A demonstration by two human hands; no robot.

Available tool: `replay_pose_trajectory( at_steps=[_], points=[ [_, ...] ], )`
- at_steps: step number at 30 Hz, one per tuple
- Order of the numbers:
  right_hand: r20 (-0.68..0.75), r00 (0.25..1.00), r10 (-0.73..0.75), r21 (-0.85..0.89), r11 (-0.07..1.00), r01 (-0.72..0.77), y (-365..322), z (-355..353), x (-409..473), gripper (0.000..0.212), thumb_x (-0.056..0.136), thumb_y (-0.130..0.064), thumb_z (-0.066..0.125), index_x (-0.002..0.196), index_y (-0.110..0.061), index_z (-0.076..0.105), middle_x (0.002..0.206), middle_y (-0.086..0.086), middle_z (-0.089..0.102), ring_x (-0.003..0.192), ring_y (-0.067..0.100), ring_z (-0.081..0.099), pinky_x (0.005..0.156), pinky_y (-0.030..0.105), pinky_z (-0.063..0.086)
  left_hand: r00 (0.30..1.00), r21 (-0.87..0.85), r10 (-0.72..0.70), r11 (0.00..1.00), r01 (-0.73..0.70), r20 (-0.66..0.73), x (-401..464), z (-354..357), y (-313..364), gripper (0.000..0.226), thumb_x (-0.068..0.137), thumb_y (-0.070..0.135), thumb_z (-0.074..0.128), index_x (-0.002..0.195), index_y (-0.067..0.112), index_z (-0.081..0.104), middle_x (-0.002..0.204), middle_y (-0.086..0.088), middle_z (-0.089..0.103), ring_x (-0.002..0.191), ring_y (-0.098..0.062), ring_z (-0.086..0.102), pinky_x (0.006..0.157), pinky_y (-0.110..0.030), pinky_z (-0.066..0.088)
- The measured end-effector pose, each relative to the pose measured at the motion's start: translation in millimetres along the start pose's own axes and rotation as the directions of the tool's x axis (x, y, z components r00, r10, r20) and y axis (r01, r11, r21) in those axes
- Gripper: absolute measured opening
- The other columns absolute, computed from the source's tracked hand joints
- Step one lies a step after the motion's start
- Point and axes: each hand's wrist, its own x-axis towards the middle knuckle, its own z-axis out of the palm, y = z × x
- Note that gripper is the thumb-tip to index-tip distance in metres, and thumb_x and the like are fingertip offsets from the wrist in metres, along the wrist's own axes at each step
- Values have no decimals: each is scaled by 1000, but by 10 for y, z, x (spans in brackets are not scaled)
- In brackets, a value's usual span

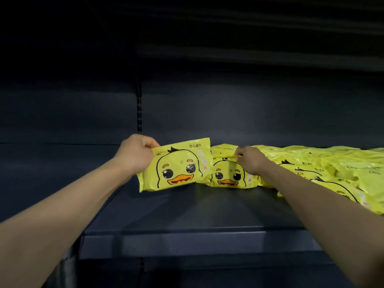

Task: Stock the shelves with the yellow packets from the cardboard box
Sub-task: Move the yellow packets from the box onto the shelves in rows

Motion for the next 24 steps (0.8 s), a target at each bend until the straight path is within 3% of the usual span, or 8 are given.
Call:
replay_pose_trajectory(
  at_steps=[4,8,16,24],
  points=[
    [-124,992,5,-47,999,-11,23,4,-17,28,93,-23,53,120,-17,48,125,9,51,121,28,42,99,42,35,999,5,6,1000,-6,43,45,128,16,39,92,-3,41,80,23,67,92,-2,70,89,-18,66,63,-24,47],
    [-250,968,-14,31,999,23,136,-242,-95,30,92,-10,49,121,-10,45,124,15,48,118,34,44,99,45,40,997,-22,19,1000,-18,79,102,360,160,41,90,-5,39,79,24,67,94,-2,69,92,-19,65,69,-26,48],
    [-234,969,77,69,996,-63,498,-624,-538,34,93,-6,47,126,-6,42,128,18,45,119,32,45,93,33,39,983,-25,46,999,-42,177,212,1147,638,40,88,-6,42,109,15,69,125,-6,60,116,-23,55,100,-31,45],
    [-219,972,81,58,996,-70,741,-595,-909,39,92,-15,53,129,-8,42,131,16,42,120,30,47,97,38,43,999,125,37,991,-41,34,212,1530,654,35,85,0,49,105,21,67,120,-4,62,110,-28,58,91,-35,49]
  ],
)
